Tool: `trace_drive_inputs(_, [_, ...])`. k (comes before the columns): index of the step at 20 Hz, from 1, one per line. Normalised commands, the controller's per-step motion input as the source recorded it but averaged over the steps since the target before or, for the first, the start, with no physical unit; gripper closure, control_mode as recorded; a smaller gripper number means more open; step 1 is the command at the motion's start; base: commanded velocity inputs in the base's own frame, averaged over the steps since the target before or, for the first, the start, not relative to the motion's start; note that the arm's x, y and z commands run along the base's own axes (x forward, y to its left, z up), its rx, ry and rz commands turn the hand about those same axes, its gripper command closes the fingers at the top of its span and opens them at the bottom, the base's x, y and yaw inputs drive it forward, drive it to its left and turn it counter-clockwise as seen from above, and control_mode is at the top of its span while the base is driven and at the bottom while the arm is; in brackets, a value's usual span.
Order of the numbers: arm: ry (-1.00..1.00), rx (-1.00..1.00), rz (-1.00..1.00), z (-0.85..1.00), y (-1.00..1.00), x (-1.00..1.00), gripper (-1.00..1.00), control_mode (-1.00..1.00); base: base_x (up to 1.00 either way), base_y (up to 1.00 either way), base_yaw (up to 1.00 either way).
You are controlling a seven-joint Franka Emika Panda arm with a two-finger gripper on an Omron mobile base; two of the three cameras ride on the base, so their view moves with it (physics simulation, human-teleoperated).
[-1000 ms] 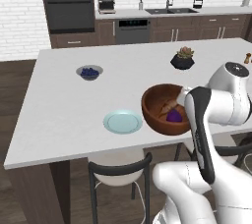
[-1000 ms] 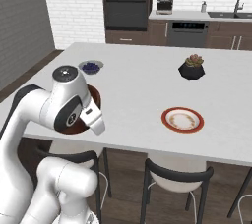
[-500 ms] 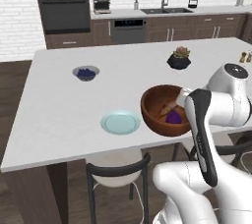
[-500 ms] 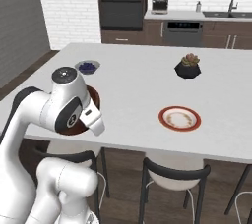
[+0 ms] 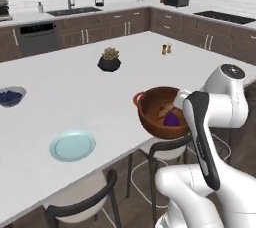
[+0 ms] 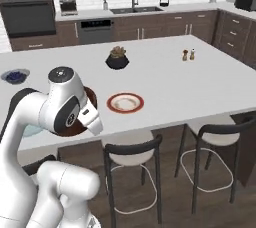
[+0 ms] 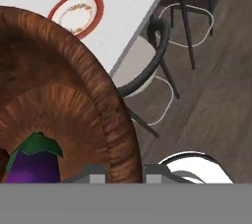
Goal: Pick the chicken drumstick and eggplant from their plates and place them in the bowl. Then put the bowl in the fridge.
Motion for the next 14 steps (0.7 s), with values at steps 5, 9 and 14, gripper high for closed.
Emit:
trace_drive_inputs(5, [0.00, 0.00, 0.00, 0.00, 0.00, 0.00, 1.00, 1.00, -0.17, 0.00, -0.92])
trace_drive_inputs(9, [0.00, 0.00, 0.00, 0.00, 0.00, 0.00, 1.00, 1.00, -0.08, 0.12, -0.88])
trace_drive_inputs(14, [0.00, 0.00, 0.00, 0.00, 0.00, 0.00, 1.00, 1.00, 0.03, 0.13, -0.85])
